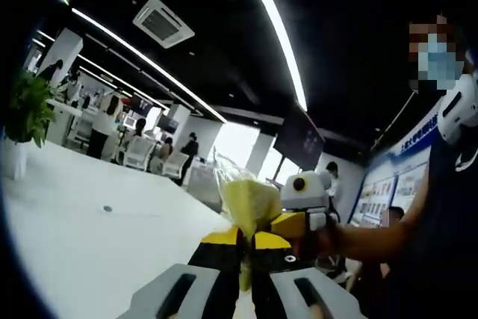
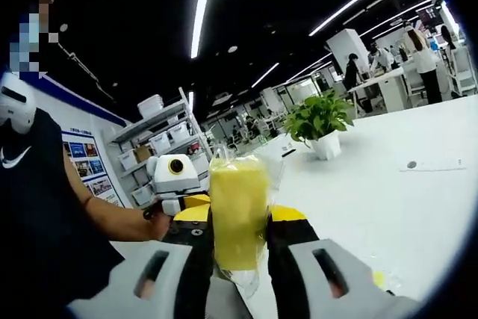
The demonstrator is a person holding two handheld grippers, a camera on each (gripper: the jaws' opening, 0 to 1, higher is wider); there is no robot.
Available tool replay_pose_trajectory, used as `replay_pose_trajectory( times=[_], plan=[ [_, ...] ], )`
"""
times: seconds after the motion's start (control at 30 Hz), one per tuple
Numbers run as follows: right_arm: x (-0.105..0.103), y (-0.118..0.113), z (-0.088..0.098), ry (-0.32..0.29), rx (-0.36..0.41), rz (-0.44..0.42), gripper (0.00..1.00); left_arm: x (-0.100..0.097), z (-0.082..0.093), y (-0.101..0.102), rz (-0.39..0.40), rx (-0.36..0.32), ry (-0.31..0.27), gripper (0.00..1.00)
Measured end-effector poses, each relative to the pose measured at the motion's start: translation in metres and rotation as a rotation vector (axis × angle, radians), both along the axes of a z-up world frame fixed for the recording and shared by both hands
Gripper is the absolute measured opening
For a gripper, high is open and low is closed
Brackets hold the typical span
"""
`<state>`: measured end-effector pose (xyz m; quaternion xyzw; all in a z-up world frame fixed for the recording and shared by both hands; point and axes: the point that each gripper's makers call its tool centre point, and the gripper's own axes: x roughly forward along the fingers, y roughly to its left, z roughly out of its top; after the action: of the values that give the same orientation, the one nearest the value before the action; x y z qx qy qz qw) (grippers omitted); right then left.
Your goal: Compare the silicone blocks by pressing each to a similar depth, holding the contact briefly, and releasing to observe deformation and rebound differences across the visible hardness samples.
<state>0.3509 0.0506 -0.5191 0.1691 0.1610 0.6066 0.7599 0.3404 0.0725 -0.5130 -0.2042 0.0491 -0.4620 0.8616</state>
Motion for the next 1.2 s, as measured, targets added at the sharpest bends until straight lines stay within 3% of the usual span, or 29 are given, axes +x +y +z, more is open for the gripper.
replay_pose_trajectory(
  times=[0.07, 0.17, 0.3, 0.57, 0.63, 0.8, 0.97, 1.2],
  plan=[
    [-0.001, 0.0, 0.0, -0.018, -0.007, 0.006, 0.21, 0.0, -0.001, -0.001, -0.002, 0.001, 0.003, 0.01],
    [-0.001, -0.002, -0.002, -0.114, -0.048, -0.013, 0.15, 0.001, -0.003, -0.001, 0.003, 0.008, 0.006, 0.01],
    [-0.006, -0.002, -0.007, -0.156, -0.085, 0.003, 0.07, 0.001, -0.012, -0.004, -0.004, 0.053, 0.025, 0.02],
    [-0.007, -0.003, -0.01, -0.171, -0.105, 0.006, 0.01, 0.0, -0.015, -0.005, -0.012, 0.075, 0.025, 0.01],
    [-0.007, -0.004, -0.01, -0.212, -0.115, 0.01, 0.0, 0.0, -0.015, -0.007, -0.007, 0.094, 0.015, 0.01],
    [-0.01, -0.004, -0.009, -0.227, -0.119, 0.024, 0.0, -0.001, -0.016, -0.006, -0.004, 0.104, 0.001, 0.03],
    [-0.012, -0.003, -0.015, -0.186, -0.138, 0.034, 0.0, -0.004, -0.021, -0.006, -0.011, 0.134, 0.005, 0.03],
    [-0.01, -0.004, -0.012, -0.21, -0.134, 0.031, 0.0, 0.0, -0.02, -0.006, -0.007, 0.123, 0.031, 0.03]
  ],
)
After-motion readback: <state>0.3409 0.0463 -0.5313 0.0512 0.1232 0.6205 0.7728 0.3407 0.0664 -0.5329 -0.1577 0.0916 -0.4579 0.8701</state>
